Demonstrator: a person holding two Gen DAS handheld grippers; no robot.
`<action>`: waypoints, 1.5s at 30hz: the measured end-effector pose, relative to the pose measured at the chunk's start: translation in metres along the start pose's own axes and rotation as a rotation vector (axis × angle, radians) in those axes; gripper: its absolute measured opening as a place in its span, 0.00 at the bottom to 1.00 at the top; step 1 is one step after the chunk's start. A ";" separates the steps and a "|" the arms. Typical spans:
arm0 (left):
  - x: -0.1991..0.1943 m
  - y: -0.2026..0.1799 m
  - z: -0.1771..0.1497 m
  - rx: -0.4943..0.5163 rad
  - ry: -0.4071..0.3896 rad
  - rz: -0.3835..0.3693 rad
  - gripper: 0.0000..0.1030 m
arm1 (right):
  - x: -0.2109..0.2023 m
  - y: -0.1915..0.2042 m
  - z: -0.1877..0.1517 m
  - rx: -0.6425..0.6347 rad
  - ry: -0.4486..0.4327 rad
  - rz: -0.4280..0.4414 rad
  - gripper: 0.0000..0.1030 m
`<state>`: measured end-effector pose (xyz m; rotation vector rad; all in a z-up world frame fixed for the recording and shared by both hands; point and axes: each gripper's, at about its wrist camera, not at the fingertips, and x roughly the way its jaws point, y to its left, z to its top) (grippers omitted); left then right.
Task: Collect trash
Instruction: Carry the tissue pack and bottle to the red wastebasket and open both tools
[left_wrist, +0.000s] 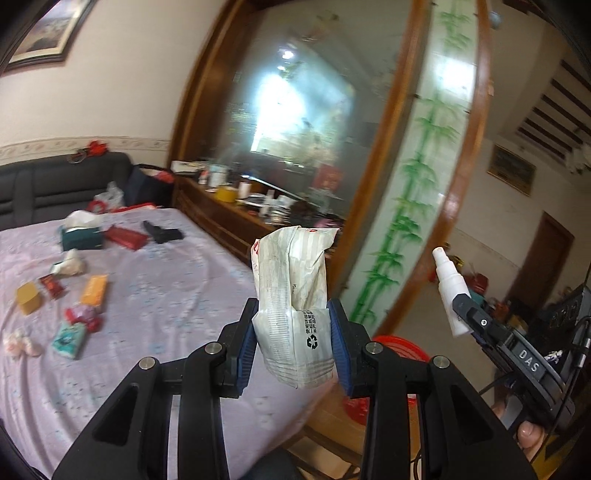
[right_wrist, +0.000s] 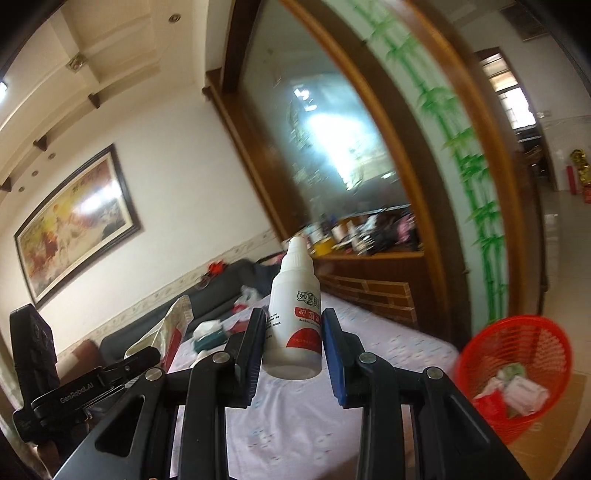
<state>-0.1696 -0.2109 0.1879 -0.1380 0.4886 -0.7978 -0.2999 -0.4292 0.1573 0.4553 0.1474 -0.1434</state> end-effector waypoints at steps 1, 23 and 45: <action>0.004 -0.006 0.000 0.008 0.002 -0.015 0.34 | -0.006 -0.007 0.003 0.003 -0.012 -0.014 0.32; 0.129 -0.123 -0.028 0.114 0.177 -0.238 0.34 | -0.070 -0.126 0.017 0.148 -0.091 -0.292 0.32; 0.253 -0.173 -0.096 0.130 0.460 -0.361 0.34 | -0.038 -0.219 -0.001 0.321 0.016 -0.375 0.32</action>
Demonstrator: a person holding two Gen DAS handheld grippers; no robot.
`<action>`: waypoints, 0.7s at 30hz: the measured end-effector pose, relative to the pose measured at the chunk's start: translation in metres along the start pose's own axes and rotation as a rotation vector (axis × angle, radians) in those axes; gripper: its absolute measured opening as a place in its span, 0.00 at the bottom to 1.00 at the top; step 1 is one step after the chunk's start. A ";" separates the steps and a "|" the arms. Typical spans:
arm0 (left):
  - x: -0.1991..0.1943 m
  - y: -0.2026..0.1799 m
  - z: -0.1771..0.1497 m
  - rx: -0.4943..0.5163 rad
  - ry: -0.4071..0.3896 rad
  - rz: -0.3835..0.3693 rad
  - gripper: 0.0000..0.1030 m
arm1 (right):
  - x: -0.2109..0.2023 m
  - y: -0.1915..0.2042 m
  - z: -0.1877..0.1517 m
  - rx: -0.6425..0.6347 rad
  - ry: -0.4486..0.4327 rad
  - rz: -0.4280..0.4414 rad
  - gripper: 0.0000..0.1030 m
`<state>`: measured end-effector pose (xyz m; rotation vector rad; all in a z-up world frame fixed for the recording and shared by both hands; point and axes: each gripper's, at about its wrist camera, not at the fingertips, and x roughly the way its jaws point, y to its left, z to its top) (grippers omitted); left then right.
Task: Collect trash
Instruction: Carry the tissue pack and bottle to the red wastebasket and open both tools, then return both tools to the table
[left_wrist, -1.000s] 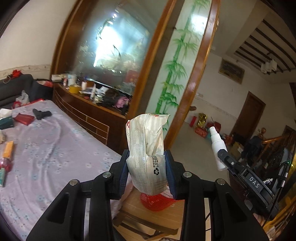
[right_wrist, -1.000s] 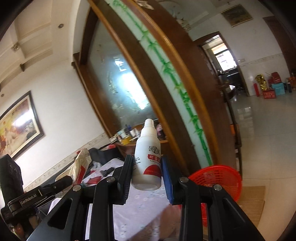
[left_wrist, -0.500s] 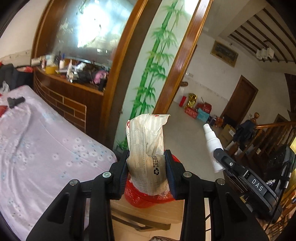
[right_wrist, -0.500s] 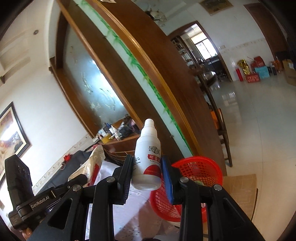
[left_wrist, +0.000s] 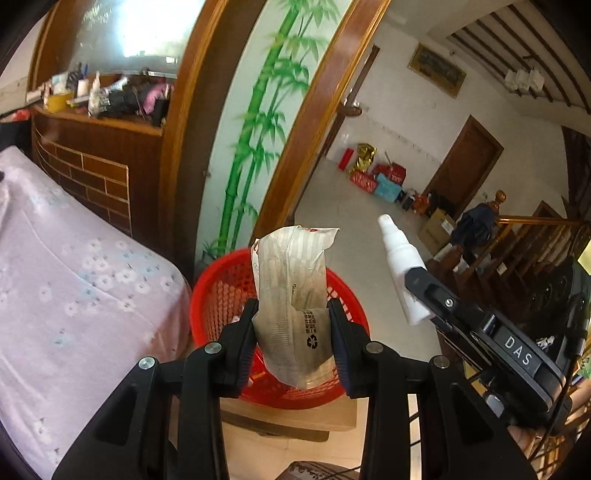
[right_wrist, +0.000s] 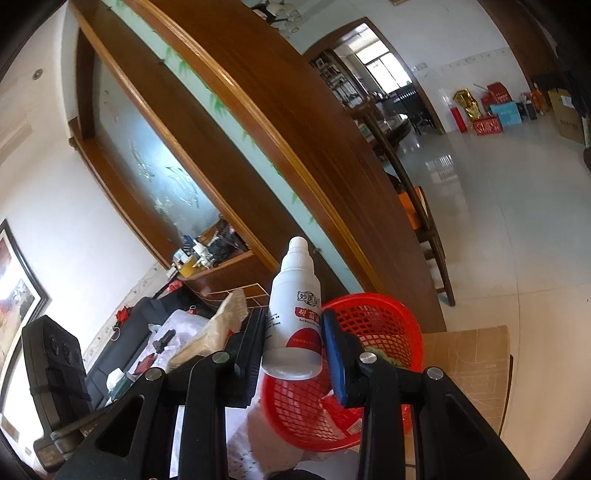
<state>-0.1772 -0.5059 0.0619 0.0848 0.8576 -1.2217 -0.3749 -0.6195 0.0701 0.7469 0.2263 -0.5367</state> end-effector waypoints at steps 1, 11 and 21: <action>0.004 0.001 0.000 -0.001 0.008 0.001 0.34 | 0.005 -0.003 0.000 0.005 0.009 -0.006 0.32; 0.039 0.021 -0.008 -0.036 0.087 0.023 0.58 | 0.036 -0.020 0.001 0.053 0.074 -0.037 0.43; -0.067 0.061 -0.014 -0.101 -0.062 0.078 0.76 | 0.017 0.010 0.004 0.037 0.031 0.039 0.58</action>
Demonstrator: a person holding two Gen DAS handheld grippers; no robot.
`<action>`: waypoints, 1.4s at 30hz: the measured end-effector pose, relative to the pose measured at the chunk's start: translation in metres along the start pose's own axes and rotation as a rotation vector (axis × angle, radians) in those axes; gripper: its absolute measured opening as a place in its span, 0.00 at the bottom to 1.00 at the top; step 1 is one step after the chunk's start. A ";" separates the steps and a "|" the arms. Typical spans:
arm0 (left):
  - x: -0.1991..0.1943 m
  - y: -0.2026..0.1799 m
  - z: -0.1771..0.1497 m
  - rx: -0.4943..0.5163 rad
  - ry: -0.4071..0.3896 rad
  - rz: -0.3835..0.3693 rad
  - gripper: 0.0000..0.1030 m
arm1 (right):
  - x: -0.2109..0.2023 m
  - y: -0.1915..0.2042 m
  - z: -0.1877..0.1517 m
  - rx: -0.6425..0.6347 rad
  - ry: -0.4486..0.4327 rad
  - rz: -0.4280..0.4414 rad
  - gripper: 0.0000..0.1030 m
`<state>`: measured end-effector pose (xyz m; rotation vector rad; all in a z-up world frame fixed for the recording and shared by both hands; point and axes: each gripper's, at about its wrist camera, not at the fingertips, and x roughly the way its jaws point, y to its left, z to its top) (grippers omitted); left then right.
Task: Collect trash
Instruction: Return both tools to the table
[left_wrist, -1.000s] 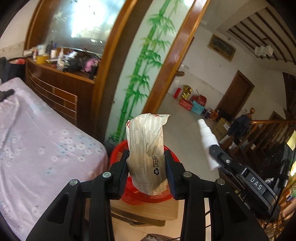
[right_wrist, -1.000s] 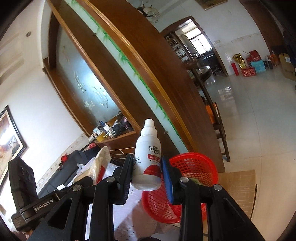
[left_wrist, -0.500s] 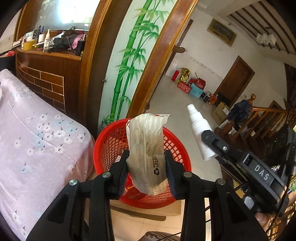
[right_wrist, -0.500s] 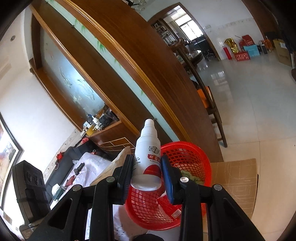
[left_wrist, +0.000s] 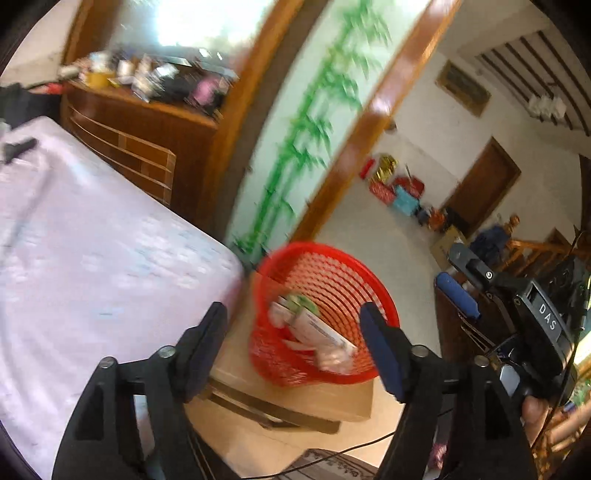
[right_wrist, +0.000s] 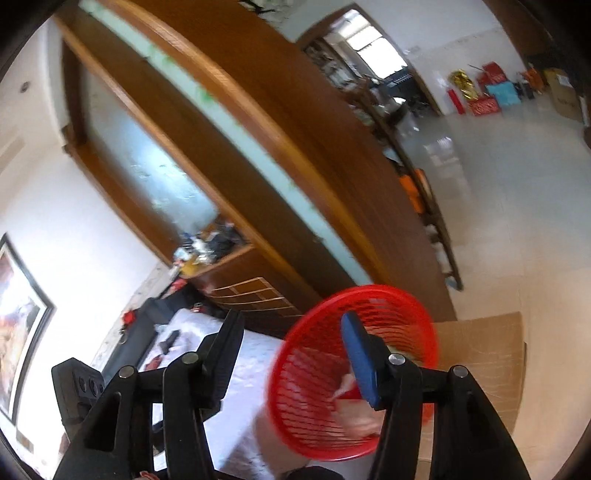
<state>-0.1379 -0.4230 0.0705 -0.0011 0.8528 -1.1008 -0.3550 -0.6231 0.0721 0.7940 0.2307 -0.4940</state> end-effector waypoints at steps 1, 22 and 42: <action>-0.015 0.006 0.000 -0.001 -0.025 0.031 0.78 | -0.001 0.012 -0.002 -0.020 0.002 0.027 0.60; -0.281 0.153 -0.049 -0.213 -0.381 0.682 0.80 | 0.033 0.262 -0.131 -0.366 0.186 0.481 0.84; -0.360 0.193 -0.084 -0.302 -0.437 0.836 0.80 | 0.058 0.364 -0.203 -0.512 0.321 0.627 0.84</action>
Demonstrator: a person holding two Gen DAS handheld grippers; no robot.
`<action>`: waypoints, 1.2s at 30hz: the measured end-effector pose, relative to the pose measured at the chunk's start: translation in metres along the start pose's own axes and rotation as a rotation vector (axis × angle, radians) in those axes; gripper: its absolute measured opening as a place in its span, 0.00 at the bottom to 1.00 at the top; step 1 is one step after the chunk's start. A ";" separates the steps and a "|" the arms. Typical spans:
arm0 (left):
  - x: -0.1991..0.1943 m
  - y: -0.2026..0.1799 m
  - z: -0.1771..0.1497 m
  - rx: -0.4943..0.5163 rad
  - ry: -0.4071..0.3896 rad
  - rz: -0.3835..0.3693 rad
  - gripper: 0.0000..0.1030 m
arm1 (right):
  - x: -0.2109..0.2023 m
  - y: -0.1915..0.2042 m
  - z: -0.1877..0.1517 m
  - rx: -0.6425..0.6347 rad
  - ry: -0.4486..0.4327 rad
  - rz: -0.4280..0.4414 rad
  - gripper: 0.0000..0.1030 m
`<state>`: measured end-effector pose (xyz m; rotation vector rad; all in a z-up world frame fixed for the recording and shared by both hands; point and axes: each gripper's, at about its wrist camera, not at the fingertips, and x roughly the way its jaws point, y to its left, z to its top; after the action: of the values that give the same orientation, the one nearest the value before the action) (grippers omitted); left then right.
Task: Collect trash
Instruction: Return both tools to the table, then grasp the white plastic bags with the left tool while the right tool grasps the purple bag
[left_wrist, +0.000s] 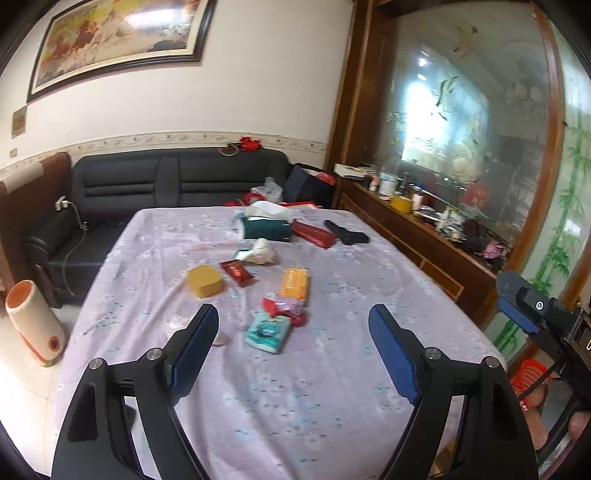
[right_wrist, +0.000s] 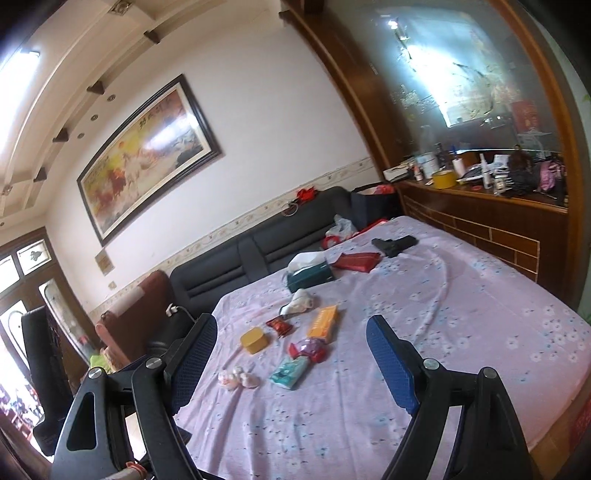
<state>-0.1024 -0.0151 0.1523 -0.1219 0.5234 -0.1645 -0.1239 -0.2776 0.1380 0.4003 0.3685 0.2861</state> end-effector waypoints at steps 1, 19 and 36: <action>0.002 0.008 -0.001 -0.009 0.003 0.013 0.80 | 0.004 0.002 -0.001 -0.004 0.007 0.001 0.84; 0.109 0.113 -0.021 -0.263 0.243 0.087 0.80 | 0.153 0.012 -0.033 -0.061 0.222 -0.013 0.92; 0.220 0.146 -0.028 -0.339 0.417 0.147 0.76 | 0.310 -0.028 -0.039 0.077 0.423 0.034 0.76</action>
<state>0.0892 0.0843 -0.0021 -0.3838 0.9720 0.0474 0.1439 -0.1846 0.0026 0.4212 0.7894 0.3913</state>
